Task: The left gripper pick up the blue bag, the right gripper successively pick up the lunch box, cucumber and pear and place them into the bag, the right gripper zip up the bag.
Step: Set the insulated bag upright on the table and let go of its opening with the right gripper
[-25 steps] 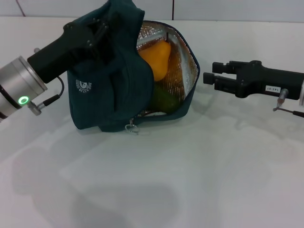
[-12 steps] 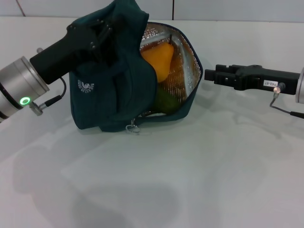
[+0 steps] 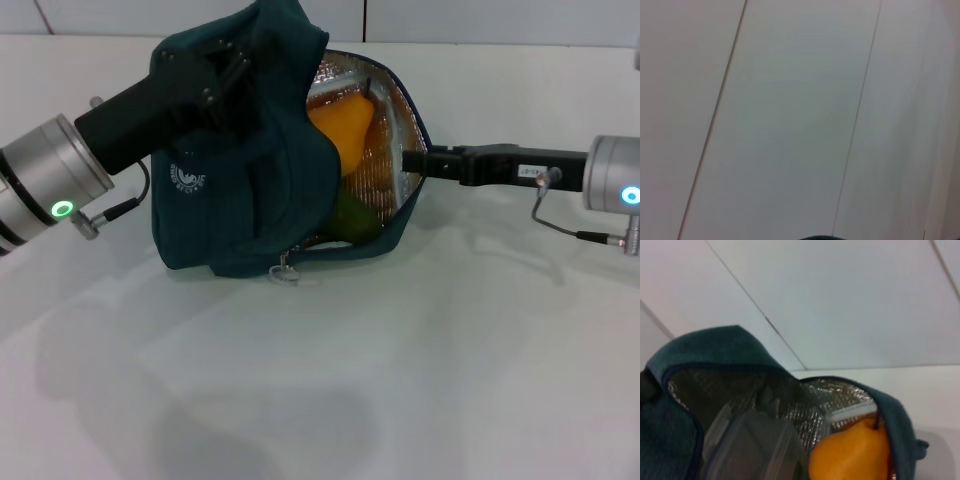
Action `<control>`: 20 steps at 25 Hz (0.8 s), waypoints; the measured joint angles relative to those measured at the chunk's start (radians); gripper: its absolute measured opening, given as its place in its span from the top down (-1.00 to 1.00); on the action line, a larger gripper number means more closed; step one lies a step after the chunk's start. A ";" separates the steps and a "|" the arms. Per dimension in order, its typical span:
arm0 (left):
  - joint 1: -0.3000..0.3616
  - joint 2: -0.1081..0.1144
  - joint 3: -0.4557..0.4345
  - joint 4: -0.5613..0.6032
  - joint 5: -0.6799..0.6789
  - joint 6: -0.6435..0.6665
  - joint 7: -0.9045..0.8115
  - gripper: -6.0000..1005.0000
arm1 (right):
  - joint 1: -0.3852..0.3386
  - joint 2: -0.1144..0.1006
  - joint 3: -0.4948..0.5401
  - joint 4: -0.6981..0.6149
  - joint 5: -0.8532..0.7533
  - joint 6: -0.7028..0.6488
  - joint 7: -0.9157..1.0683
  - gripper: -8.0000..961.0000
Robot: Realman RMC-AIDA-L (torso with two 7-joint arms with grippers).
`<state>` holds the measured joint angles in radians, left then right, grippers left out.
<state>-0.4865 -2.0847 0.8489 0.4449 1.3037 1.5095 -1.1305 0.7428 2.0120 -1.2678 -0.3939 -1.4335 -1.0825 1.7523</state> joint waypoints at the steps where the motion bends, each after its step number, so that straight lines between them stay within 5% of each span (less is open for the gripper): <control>1: -0.001 0.000 0.000 0.000 0.000 0.000 0.000 0.81 | 0.007 0.000 -0.004 0.006 0.000 0.003 0.001 -0.10; 14: -0.010 0.000 0.001 0.000 -0.001 0.000 0.000 0.79 | 0.019 0.008 -0.030 0.010 -0.002 0.061 -0.033 -0.05; 20: -0.013 0.000 0.001 -0.001 -0.002 -0.001 0.008 0.78 | 0.016 0.016 -0.029 0.007 0.011 0.060 -0.147 0.31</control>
<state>-0.4992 -2.0847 0.8499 0.4441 1.3021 1.5085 -1.1226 0.7588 2.0278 -1.2964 -0.3866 -1.4230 -1.0222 1.6049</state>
